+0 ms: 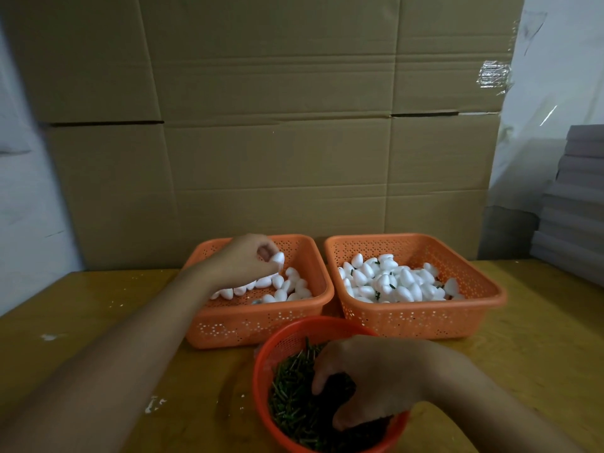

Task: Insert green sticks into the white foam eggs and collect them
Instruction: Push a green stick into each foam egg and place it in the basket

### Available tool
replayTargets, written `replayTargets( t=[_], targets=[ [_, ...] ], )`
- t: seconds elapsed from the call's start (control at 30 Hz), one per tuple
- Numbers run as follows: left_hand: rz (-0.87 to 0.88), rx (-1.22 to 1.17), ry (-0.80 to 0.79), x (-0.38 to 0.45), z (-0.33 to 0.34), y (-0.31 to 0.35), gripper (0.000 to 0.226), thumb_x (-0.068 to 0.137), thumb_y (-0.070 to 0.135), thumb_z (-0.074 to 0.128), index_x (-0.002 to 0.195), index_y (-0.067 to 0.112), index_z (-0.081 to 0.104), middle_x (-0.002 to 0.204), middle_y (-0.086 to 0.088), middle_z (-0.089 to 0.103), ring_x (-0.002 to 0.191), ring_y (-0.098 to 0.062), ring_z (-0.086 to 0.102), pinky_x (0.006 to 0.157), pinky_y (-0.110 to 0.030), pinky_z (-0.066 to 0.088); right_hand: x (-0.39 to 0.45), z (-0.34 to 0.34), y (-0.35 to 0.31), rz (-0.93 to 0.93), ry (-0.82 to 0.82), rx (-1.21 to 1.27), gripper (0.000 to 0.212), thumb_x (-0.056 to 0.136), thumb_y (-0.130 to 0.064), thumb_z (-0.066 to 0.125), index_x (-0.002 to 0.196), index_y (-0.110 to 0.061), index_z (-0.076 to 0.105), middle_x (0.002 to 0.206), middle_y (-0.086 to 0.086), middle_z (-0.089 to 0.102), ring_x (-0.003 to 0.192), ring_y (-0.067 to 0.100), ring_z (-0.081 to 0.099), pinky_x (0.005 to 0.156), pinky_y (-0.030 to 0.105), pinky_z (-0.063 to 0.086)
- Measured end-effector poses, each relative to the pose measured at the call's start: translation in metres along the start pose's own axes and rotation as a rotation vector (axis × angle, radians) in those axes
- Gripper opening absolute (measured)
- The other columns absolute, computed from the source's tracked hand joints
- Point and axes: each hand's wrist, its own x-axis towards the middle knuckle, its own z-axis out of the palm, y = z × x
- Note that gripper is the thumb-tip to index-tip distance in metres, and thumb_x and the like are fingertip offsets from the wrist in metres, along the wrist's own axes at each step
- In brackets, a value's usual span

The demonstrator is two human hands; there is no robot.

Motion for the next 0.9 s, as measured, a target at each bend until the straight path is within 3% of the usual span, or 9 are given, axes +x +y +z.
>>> replayTargets(
  t=[0.03,0.07,0.1,0.17,0.33,0.47,0.7,0.9],
  targets=[
    [0.027,-0.099,0.024,-0.005,0.000,0.003,0.009,0.087,0.046,0.070,0.094,0.039,0.070,0.094,0.015,0.073,0.086,-0.017,0.073,0.084,-0.046,0.061,-0.070,-0.008,0.035,-0.044,0.102,-0.063,0.044,0.087,-0.039,0.071,0.130,-0.034,0.061,0.138,-0.009,0.051,0.125,0.014,0.049,0.105,0.039,0.044],
    [0.043,-0.195,0.028,-0.010,0.000,0.005,0.008,0.088,0.045,0.071,0.094,0.040,0.071,0.096,0.015,0.074,0.087,-0.023,0.074,0.084,-0.046,0.060,-0.081,-0.002,0.023,0.084,0.117,0.122,0.044,0.088,-0.039,0.071,0.130,-0.034,0.061,0.138,-0.009,0.051,0.125,0.014,0.049,0.105,0.039,0.044],
    [0.061,-0.303,0.015,-0.016,0.001,0.007,0.006,0.089,0.044,0.071,0.095,0.041,0.072,0.098,0.013,0.075,0.085,-0.024,0.074,0.077,-0.038,0.061,-0.081,0.005,0.032,0.149,0.041,0.053,0.043,0.088,-0.039,0.071,0.130,-0.034,0.061,0.138,-0.010,0.050,0.125,0.013,0.049,0.105,0.039,0.044],
    [0.075,-0.530,-0.012,-0.029,0.000,0.014,0.008,0.092,0.040,0.070,0.098,0.038,0.074,0.100,0.008,0.076,0.084,-0.013,0.074,0.069,-0.024,0.058,-0.079,0.002,0.038,0.139,0.060,0.036,0.043,0.088,-0.039,0.071,0.129,-0.034,0.061,0.138,-0.011,0.050,0.125,0.012,0.048,0.105,0.037,0.044],
    [0.016,-0.934,-0.111,-0.053,0.003,0.024,0.021,0.088,0.039,0.071,0.101,0.023,0.077,0.104,-0.004,0.075,0.085,-0.014,0.069,0.070,-0.026,0.056,-0.075,0.005,0.040,0.127,0.038,0.057,0.042,0.088,-0.040,0.070,0.129,-0.036,0.061,0.137,-0.012,0.050,0.124,0.011,0.049,0.104,0.036,0.044],
    [-0.060,-1.088,-0.218,-0.063,0.011,0.028,0.025,0.084,0.038,0.073,0.101,0.020,0.077,0.104,-0.011,0.073,0.081,-0.016,0.067,0.065,-0.026,0.055,-0.073,0.007,0.040,0.096,0.040,0.044,0.043,0.088,-0.040,0.070,0.130,-0.036,0.060,0.138,-0.013,0.049,0.124,0.010,0.049,0.104,0.036,0.044],
    [-0.228,-1.300,-0.285,-0.068,0.022,0.029,0.037,0.084,0.037,0.068,0.110,0.011,0.069,0.085,-0.006,0.068,0.063,-0.010,0.060,0.055,-0.022,0.053,-0.074,0.008,0.042,0.102,0.043,0.046,0.042,0.088,-0.039,0.070,0.129,-0.036,0.060,0.137,-0.012,0.051,0.123,0.010,0.050,0.103,0.033,0.045],
    [-0.244,-1.384,-0.279,-0.070,0.024,0.036,0.032,0.084,0.035,0.069,0.100,0.008,0.067,0.082,-0.007,0.066,0.061,-0.010,0.059,0.052,-0.021,0.053,-0.073,0.009,0.042,0.105,0.042,0.059,0.043,0.088,-0.040,0.070,0.130,-0.037,0.059,0.138,-0.012,0.050,0.125,0.011,0.049,0.104,0.036,0.045]
  ],
)
